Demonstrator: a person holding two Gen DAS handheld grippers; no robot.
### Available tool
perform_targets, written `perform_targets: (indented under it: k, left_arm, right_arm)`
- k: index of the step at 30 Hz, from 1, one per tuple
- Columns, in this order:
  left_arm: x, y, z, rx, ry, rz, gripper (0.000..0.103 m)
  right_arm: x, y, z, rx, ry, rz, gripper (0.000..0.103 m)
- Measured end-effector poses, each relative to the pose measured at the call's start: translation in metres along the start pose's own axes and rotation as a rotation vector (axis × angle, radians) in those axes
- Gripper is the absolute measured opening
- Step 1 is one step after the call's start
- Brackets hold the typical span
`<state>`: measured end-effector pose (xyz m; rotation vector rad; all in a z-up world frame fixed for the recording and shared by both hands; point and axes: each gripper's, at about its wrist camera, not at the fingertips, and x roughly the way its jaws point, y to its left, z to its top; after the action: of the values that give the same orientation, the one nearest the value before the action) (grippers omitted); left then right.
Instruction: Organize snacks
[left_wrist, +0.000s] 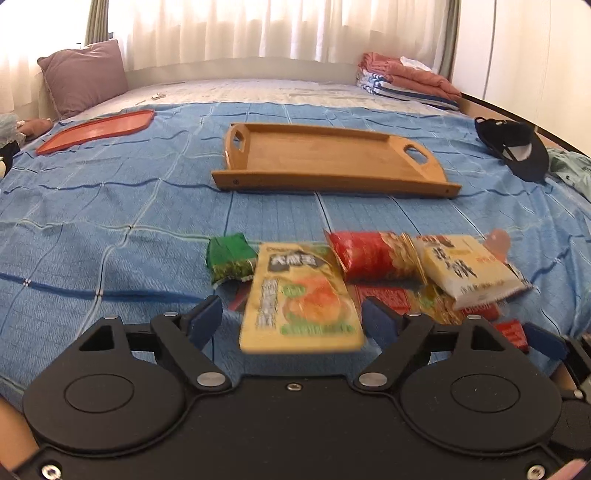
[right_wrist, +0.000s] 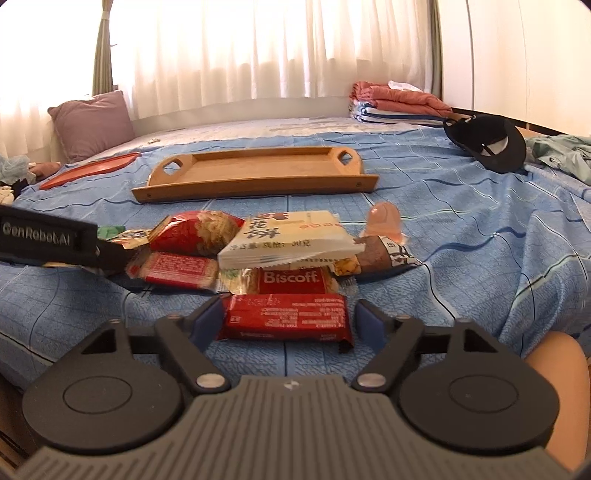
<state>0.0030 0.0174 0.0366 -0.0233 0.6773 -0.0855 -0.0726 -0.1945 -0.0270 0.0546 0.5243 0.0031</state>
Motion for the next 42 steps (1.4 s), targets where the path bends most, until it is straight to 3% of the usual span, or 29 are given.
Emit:
perform_targets:
  k: [7, 9, 10, 16, 27, 38, 42]
  left_arm:
    - [0.02, -0.001, 0.014, 0.004, 0.008, -0.02, 0.081]
    - [0.027, -0.004, 0.014, 0.014, 0.025, -0.027, 0.072]
    - [0.03, -0.005, 0.013, 0.017, 0.035, -0.03, 0.062]
    - [0.025, -0.009, 0.008, 0.035, 0.019, -0.025, 0.062]
    - [0.0, -0.014, 0.012, 0.074, -0.045, -0.018, 0.062]
    - [0.018, -0.023, -0.009, 0.159, 0.045, 0.016, 0.063]
    - [0.019, -0.02, -0.008, 0.125, 0.048, 0.002, 0.062]
  right_arm:
    - [0.004, 0.0, 0.001, -0.013, 0.002, -0.002, 0.089]
    - [0.004, 0.001, 0.001, -0.019, 0.009, 0.007, 0.089]
    - [0.003, 0.002, 0.0, -0.02, 0.012, 0.011, 0.087]
    - [-0.002, 0.003, 0.002, -0.026, 0.014, 0.03, 0.071]
    - [-0.014, -0.001, 0.014, 0.0, -0.031, 0.045, 0.069]
    - [-0.014, -0.003, 0.015, 0.005, -0.027, 0.046, 0.069]
    - [-0.014, -0.004, 0.016, 0.006, -0.026, 0.043, 0.069]
